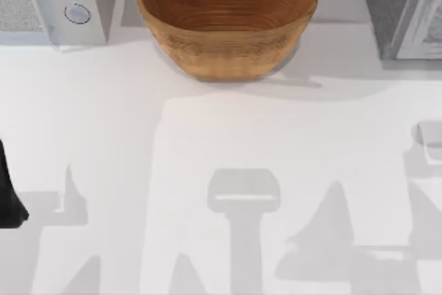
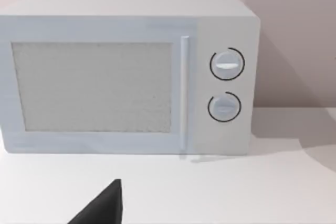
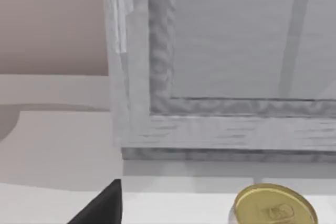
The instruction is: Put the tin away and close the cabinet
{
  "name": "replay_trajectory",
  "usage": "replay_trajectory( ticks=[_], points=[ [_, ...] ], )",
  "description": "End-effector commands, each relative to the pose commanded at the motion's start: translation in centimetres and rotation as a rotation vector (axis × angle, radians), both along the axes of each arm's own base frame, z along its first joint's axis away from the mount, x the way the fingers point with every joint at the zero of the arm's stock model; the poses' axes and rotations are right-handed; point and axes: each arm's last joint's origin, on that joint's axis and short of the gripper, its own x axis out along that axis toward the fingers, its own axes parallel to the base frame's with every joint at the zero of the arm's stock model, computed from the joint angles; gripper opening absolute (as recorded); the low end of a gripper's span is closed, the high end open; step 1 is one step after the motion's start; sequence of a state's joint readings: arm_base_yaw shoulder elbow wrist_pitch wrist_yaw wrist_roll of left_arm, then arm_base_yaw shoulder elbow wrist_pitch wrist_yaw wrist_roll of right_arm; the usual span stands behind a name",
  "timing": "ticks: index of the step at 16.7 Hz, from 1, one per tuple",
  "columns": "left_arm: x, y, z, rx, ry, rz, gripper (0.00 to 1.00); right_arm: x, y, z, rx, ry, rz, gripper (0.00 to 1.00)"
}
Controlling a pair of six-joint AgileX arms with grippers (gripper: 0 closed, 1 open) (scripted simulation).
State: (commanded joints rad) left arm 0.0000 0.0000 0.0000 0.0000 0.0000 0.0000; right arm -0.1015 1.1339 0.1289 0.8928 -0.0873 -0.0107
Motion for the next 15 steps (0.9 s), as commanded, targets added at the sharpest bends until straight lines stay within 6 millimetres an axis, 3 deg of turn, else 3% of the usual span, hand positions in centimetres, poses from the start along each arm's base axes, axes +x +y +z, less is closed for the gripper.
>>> replay_trajectory(
  ticks=[7,15],
  points=[
    [0.0,0.0,0.0,0.000,0.000,0.000,1.00,3.5,-1.3,-4.3,0.004,0.048,-0.003,1.00],
    [0.0,0.0,0.0,0.000,0.000,0.000,1.00,4.8,-2.3,-9.1,0.011,0.067,-0.006,1.00]
  ],
)
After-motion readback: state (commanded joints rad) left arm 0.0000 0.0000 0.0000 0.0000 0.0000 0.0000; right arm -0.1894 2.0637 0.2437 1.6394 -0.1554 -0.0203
